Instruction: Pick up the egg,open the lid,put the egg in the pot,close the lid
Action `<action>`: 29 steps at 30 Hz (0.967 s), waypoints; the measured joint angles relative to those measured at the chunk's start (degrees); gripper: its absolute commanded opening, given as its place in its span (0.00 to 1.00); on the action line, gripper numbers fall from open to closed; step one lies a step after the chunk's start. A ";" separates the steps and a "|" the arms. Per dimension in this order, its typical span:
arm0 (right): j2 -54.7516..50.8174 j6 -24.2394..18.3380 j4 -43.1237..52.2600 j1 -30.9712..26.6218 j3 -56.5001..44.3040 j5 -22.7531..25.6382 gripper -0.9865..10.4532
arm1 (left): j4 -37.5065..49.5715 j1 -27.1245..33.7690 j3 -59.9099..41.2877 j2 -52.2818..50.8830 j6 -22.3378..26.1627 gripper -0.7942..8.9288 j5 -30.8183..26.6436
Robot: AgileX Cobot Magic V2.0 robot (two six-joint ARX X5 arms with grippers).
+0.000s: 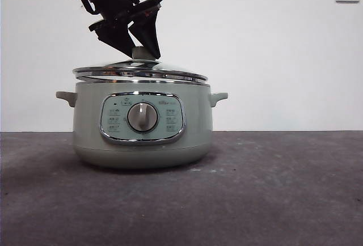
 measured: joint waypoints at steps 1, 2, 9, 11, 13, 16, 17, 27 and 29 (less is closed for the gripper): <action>0.00 0.00 0.00 0.00 0.00 0.00 0.50 | 0.00 0.00 0.00 0.09 -0.02 0.07 0.00; 0.00 0.00 0.00 0.00 0.00 0.00 0.50 | -0.02 0.00 0.00 0.22 -0.02 0.07 0.00; -0.02 0.00 0.00 0.00 0.00 0.00 0.50 | 0.26 -0.28 0.02 1.60 -0.26 0.07 0.61; -0.02 0.00 0.00 0.00 0.00 0.00 0.50 | 0.31 -0.33 0.02 1.62 -0.26 0.07 0.61; -0.02 0.00 0.00 0.00 0.00 0.00 0.50 | 0.31 -0.33 0.02 1.62 -0.26 0.07 0.61; -0.02 0.00 0.00 0.00 0.00 0.00 0.50 | 0.28 -0.33 0.02 1.62 -0.26 0.07 0.61; -0.02 0.00 0.00 0.00 0.00 0.00 0.50 | 0.26 -0.33 0.02 1.64 -0.26 0.07 0.61; -0.02 0.00 0.00 0.00 0.00 0.00 0.50 | -1.11 -0.33 0.57 1.86 -0.26 0.22 0.61; -0.02 0.00 0.00 0.00 0.00 0.00 0.50 | -1.14 -0.33 0.57 1.86 -0.26 0.37 0.61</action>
